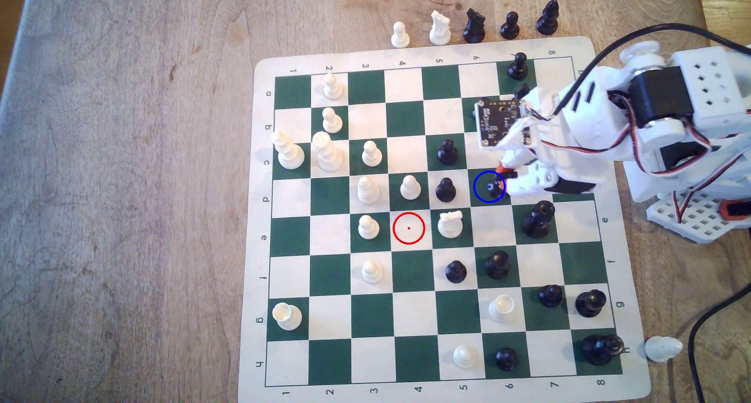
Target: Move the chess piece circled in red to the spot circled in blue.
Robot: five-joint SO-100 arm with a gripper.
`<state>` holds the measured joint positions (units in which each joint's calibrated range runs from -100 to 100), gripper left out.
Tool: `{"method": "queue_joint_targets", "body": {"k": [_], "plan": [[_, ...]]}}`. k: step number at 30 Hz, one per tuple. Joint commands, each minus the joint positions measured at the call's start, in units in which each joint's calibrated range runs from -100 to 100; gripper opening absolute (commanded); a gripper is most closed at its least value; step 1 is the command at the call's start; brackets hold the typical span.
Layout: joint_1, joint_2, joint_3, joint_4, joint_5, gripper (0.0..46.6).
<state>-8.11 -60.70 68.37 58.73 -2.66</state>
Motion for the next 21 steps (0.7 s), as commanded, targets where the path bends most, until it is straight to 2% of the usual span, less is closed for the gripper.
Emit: {"method": "queue_joint_targets", "body": {"k": [1,21], "plan": [[0.64,0.94,-0.46,-3.69,0.44,0.3],[2.21,12.83,1.08,-12.7,1.66,0.3]]}}
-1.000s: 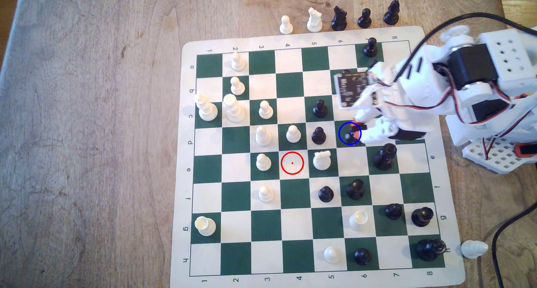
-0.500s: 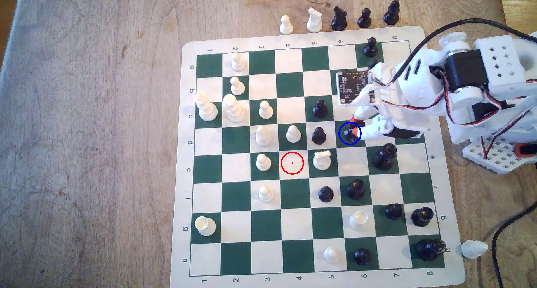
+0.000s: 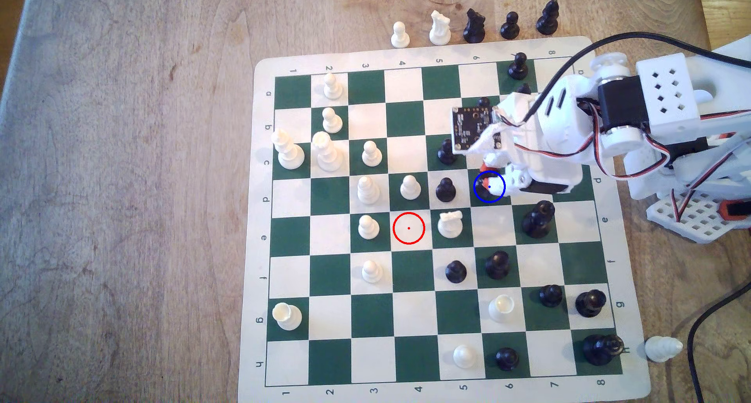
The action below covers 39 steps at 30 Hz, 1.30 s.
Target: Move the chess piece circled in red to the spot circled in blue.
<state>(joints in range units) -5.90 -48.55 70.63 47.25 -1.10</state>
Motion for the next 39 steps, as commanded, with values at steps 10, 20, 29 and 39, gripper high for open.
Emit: {"method": "queue_joint_targets", "body": {"k": [10,20,29,39], "plan": [[0.54,2.12,-0.18,-1.88,0.49,0.3],[0.46,2.71,0.99,-3.68,0.54,0.3],[0.62,1.78,2.17,-3.93,0.93,9.7],[0.07,-4.42,2.72,-2.21,0.68,20.1]]}}
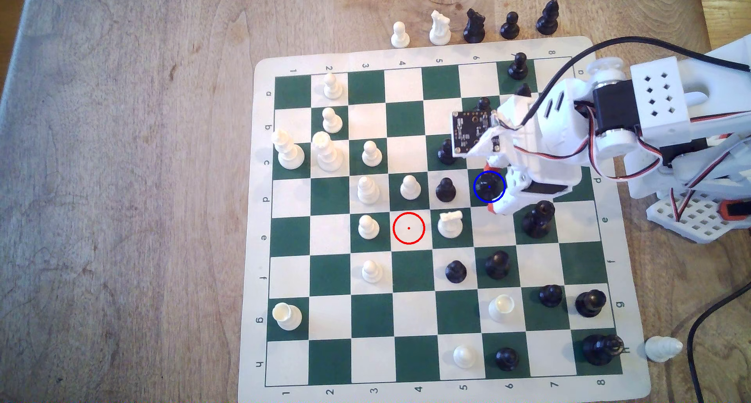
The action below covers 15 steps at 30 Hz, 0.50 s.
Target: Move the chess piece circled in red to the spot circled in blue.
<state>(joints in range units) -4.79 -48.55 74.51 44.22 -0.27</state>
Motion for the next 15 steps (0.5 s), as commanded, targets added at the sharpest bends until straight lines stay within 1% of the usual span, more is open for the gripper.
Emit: {"method": "queue_joint_targets", "body": {"k": [1,9,15], "plan": [[-1.35,-4.93,-1.53,1.4,-0.24,20.4],[-1.35,-15.71,-2.17,10.81,-0.59,22.2],[0.06,-24.79,-2.89,17.61,-0.59,23.5]]}}
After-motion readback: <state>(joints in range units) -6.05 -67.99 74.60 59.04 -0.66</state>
